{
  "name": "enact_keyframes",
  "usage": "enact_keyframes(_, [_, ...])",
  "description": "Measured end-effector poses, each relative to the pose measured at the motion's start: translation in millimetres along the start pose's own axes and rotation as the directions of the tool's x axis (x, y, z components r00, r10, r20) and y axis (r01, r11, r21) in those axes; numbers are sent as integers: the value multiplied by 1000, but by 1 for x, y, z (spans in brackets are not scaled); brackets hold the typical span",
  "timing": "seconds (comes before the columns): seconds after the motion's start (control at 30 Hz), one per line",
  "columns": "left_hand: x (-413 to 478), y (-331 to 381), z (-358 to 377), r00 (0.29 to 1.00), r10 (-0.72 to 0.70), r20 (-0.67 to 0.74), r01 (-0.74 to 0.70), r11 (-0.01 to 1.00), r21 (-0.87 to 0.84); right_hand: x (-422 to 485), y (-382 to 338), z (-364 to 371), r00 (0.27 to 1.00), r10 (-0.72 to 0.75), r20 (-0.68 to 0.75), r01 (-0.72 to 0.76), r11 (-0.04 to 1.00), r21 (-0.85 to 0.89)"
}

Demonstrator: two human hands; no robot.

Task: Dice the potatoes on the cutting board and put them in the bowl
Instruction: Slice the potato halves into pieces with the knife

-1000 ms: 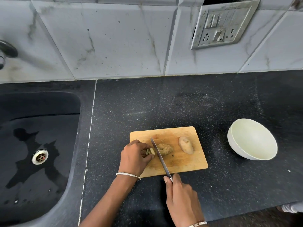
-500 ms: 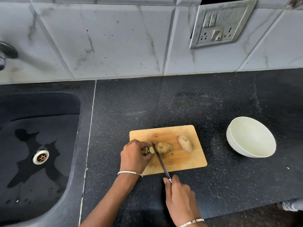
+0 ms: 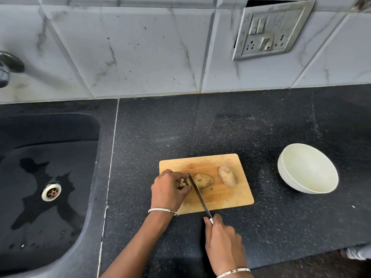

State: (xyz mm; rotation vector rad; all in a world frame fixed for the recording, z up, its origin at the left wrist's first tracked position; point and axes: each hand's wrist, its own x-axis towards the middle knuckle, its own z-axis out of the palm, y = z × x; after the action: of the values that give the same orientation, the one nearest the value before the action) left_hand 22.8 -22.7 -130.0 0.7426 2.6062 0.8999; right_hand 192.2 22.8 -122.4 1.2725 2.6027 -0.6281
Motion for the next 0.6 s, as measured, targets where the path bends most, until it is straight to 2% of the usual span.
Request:
enact_keyframes(0.4, [3, 3, 12, 998, 66, 4, -65, 996, -65, 3, 10, -6, 1000, 12, -21, -12, 1000, -6])
enact_keyframes(0.6, [1, -6, 10, 998, 63, 3, -62, 994, -85, 0, 10, -6, 1000, -28, 6, 27, 996, 81])
